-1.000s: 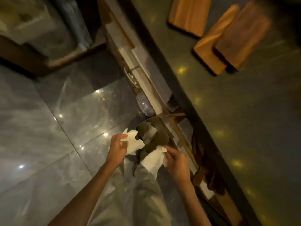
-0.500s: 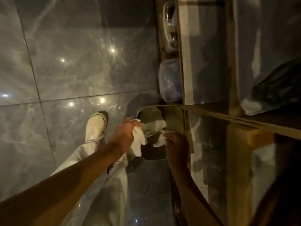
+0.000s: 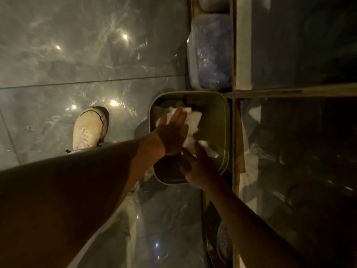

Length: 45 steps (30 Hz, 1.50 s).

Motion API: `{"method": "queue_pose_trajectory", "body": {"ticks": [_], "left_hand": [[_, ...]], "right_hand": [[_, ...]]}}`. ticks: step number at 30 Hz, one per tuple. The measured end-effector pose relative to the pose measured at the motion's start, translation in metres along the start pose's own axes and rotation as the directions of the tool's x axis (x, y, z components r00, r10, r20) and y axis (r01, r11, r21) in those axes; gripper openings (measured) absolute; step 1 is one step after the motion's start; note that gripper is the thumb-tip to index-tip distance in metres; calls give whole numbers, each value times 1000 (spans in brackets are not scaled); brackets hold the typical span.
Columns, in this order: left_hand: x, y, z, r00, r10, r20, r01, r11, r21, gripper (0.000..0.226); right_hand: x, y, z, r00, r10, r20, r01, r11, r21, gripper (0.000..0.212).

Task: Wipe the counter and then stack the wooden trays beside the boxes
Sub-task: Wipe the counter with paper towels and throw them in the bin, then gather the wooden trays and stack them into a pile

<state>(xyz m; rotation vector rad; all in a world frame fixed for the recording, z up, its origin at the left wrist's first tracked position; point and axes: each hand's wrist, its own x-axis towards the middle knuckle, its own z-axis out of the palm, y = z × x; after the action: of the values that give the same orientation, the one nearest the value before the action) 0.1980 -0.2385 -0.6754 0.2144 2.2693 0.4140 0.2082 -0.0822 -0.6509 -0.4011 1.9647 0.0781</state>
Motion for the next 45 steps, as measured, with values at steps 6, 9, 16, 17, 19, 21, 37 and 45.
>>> {"method": "queue_pose_trajectory", "body": {"ticks": [6, 9, 16, 17, 19, 21, 37, 45], "left_hand": [[-16, -4, -15, 982, 4, 189, -5, 1000, 5, 56], [-40, -8, -36, 984, -12, 180, 19, 999, -39, 54], [-152, -26, -117, 998, -42, 45, 47, 994, -102, 45], [-170, -29, -127, 997, -55, 47, 59, 995, -83, 49], [-210, -34, -155, 996, -83, 33, 83, 997, -1, 59], [-249, -36, -185, 994, -107, 7, 106, 992, 72, 61], [-496, 32, -402, 943, -83, -322, 88, 996, 2, 54], [-490, 113, -546, 820, 184, -542, -104, 979, 176, 44]], "right_hand": [[-3, -8, -9, 999, 7, -32, 2, 965, 261, 38], [-17, -20, -25, 995, 56, -84, -33, 966, 255, 39], [-95, -70, -86, 976, 88, -198, -23, 950, 311, 41], [-110, -77, -94, 973, 107, -206, -37, 948, 317, 43], [-148, -96, -115, 967, 145, -211, -48, 912, 407, 46], [-194, -115, -136, 965, 147, -216, -7, 841, 542, 50], [-518, -201, -243, 626, 167, -762, 291, 856, 427, 48], [-632, -137, -317, 415, 340, -844, 471, 713, 519, 47]]}}
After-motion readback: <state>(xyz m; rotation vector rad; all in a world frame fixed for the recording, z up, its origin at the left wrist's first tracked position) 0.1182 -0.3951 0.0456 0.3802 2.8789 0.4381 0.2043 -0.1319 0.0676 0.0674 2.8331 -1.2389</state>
